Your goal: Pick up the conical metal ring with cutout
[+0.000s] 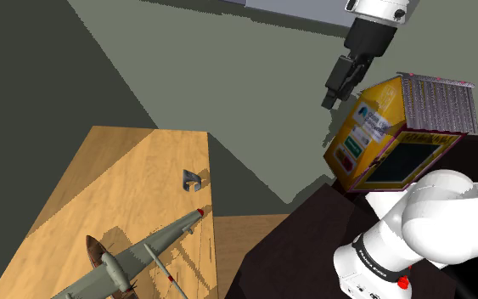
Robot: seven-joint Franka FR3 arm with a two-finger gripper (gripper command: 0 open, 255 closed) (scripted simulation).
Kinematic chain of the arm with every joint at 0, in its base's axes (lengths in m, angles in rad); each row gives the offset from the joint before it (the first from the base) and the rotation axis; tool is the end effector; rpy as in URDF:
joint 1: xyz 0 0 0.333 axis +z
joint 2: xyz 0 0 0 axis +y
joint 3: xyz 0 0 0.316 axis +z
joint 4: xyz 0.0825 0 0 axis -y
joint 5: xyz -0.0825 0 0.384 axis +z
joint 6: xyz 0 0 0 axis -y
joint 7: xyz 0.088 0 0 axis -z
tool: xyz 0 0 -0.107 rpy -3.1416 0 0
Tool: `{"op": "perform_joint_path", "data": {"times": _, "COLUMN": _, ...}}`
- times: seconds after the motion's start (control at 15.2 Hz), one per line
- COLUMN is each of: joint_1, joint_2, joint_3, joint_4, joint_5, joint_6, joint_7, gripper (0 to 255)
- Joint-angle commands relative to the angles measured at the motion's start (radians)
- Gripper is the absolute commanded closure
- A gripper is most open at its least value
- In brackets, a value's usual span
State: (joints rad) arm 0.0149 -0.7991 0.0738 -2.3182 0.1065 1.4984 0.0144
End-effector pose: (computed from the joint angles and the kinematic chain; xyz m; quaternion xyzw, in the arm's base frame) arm 0.2940 0.0461 0.6051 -0.9992 -0.0290 0.0122 0.0262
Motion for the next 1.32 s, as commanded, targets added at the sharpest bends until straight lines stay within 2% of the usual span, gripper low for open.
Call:
{"op": "perform_joint_path", "data": {"times": 0.0, "joint_1": 0.000, "joint_2": 0.000, "joint_3": 0.000, "joint_4": 0.000, "joint_5": 0.000, "joint_6": 0.000, "joint_7": 0.000, "gripper": 0}}
{"op": "perform_joint_path", "data": {"times": 0.66, "joint_1": 0.049, "joint_2": 0.176, "joint_3": -0.026, "joint_4": -0.182, "joint_5": -0.016, "joint_6": 0.398, "joint_7": -0.207, "gripper": 0}}
{"op": "perform_joint_path", "data": {"times": 1.25, "joint_1": 0.096, "joint_2": 0.466, "joint_3": -0.042, "joint_4": -0.209, "joint_5": -0.008, "joint_6": 0.751, "joint_7": -0.389, "gripper": 0}}
